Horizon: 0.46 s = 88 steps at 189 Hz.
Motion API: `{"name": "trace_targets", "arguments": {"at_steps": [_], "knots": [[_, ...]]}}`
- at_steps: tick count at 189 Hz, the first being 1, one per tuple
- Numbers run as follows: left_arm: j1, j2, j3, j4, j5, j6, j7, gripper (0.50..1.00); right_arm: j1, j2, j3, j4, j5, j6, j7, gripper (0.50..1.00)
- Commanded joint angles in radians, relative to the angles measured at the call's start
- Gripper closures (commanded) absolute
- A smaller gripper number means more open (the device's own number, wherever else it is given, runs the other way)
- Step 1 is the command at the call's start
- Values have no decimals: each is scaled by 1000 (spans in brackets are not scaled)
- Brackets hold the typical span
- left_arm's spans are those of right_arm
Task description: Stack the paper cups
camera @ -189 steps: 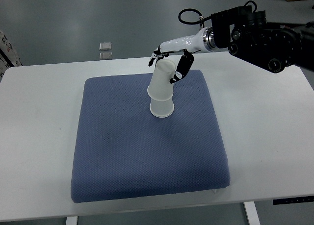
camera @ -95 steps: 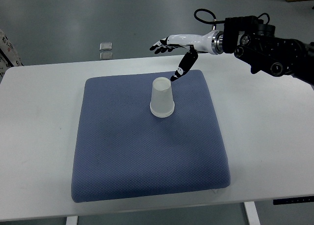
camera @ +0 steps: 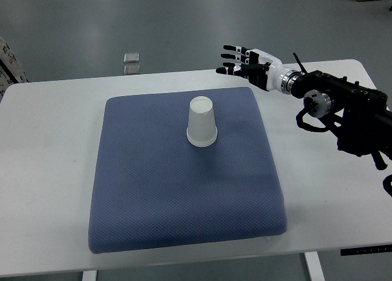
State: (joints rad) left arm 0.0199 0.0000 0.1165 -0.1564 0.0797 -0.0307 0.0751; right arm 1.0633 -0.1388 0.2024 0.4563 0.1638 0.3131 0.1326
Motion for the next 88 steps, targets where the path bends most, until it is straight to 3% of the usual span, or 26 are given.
{"name": "trace_targets", "arguments": {"at_steps": [1, 88], "knots": [[0, 0, 0, 0, 0, 0, 0, 500, -25, 5, -3, 1, 213, 1, -16, 589], [0, 0, 0, 0, 0, 0, 0, 500, -72, 27, -3, 2, 301, 4, -4, 587]]}}
